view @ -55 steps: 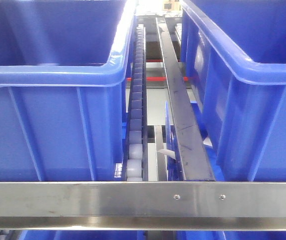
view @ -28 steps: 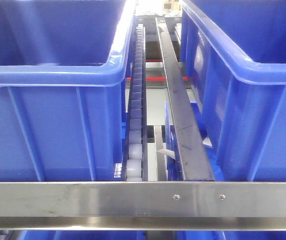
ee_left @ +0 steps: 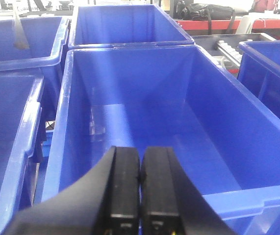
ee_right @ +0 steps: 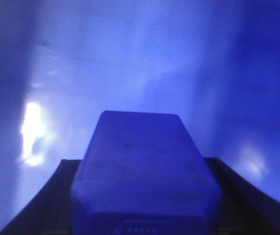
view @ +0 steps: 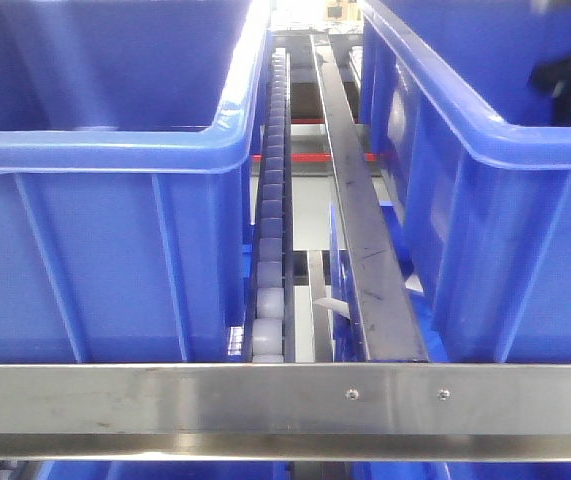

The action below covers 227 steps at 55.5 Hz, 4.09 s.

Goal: Pick and sort blue part to right shelf

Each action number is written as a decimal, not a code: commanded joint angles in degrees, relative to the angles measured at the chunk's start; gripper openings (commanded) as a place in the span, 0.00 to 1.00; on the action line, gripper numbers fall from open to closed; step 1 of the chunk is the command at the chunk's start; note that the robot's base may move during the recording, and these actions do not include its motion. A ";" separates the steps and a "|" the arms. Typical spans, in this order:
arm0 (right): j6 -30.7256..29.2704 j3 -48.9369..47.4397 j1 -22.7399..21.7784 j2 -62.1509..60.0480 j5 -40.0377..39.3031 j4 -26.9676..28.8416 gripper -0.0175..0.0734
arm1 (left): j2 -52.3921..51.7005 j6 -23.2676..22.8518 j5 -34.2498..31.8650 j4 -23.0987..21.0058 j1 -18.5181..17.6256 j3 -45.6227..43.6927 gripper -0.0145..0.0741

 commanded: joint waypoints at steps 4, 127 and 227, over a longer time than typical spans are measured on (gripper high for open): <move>-0.62 -2.16 -0.39 -0.44 -2.89 -0.49 0.48 | 0.80 -0.02 -4.11 0.49 -0.42 -1.37 0.30; -0.62 48.68 -0.19 -104.02 -12.81 2.25 0.26 | 0.80 -0.02 -4.52 0.49 -0.88 -1.37 0.30; -0.62 48.78 -0.19 -103.90 -12.83 2.25 0.26 | -8.80 12.33 -39.96 -17.67 22.66 35.33 0.30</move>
